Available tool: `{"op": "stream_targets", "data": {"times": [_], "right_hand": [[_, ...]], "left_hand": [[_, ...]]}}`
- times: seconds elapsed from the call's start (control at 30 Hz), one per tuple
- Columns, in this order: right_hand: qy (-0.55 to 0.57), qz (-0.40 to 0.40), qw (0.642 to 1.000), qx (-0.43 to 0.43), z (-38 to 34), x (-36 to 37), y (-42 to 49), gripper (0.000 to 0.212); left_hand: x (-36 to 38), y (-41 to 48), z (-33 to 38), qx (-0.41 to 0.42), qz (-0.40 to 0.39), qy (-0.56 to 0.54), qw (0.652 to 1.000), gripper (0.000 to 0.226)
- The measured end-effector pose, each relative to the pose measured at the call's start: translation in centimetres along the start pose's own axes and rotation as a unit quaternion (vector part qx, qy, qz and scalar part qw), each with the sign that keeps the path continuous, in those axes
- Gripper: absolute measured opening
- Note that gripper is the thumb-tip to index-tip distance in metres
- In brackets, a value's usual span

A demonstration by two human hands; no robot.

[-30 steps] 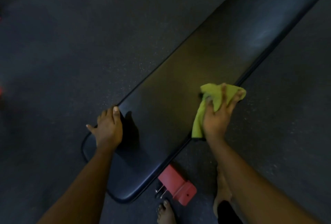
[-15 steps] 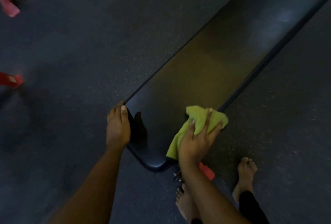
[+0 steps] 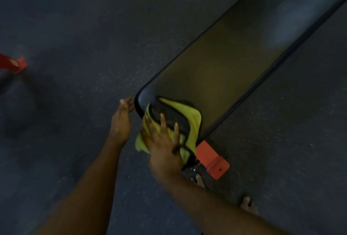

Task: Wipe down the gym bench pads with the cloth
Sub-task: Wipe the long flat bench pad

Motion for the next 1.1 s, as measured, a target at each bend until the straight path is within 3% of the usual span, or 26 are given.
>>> {"op": "stream_targets", "data": {"times": [0.1,0.2,0.27,0.33,0.43,0.47,0.5,0.63,0.7,0.77,0.87,1.0,1.1], "right_hand": [[0.023,0.023,0.999,0.036,2.3,1.6,-6.2,0.078],[0.135,0.071,0.981,0.122,6.5,1.6,-8.3,0.094],[0.314,0.140,0.914,0.214,9.8,1.0,-7.7,0.085],[0.450,0.221,0.814,0.292,13.4,0.5,-6.3,0.069],[0.533,0.291,0.684,0.405,17.2,0.5,-4.8,0.059],[0.531,0.291,0.673,0.426,17.2,0.4,-4.8,0.058],[0.503,0.283,0.697,0.426,16.5,-0.1,-4.9,0.057],[0.270,0.143,0.916,0.261,9.7,-1.3,-6.0,0.076],[0.165,0.071,0.967,0.181,6.8,-0.5,-5.9,0.098],[0.117,0.032,0.986,0.115,4.5,-0.4,-4.4,0.102],[0.008,-0.028,1.000,-0.002,0.7,-0.5,0.2,0.079],[-0.109,-0.093,0.984,-0.108,-2.5,-0.1,9.4,0.060],[-0.138,-0.102,0.976,-0.133,-3.7,-0.6,11.9,0.054]], "left_hand": [[1.5,-0.9,-1.1,0.000,-0.026,0.002,1.000,0.069],[2.8,-1.8,-2.0,0.003,0.017,-0.037,0.999,0.056],[3.5,-2.4,-2.3,-0.001,0.046,-0.054,0.997,0.067],[3.8,-2.5,-2.3,-0.012,0.064,-0.062,0.996,0.069],[3.4,-2.4,-1.8,-0.016,0.064,-0.062,0.996,0.058],[3.1,-2.3,-1.5,-0.016,0.061,-0.055,0.996,0.054],[2.6,-2.1,-1.4,-0.018,0.059,-0.046,0.997,0.057],[0.5,-2.2,-0.6,-0.014,0.047,-0.019,0.999,0.068],[-0.5,-2.7,-0.3,-0.004,0.049,-0.015,0.999,0.075],[-1.7,-3.5,-0.8,-0.001,0.061,-0.012,0.998,0.086],[-3.7,-4.5,-2.5,0.005,0.100,-0.021,0.995,0.081],[-5.5,-5.6,-4.7,0.013,0.142,-0.010,0.990,0.084],[-5.8,-6.3,-5.8,0.001,0.139,-0.012,0.990,0.090]]}}
Point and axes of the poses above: each hand's wrist, its own y-axis towards the middle knuckle, its own x-axis out of the palm, z = x × y, the point moved 9 cm from there along y, towards the middle knuckle, and after that the axes turned 2 degrees about -y, right-handed, at the moved point
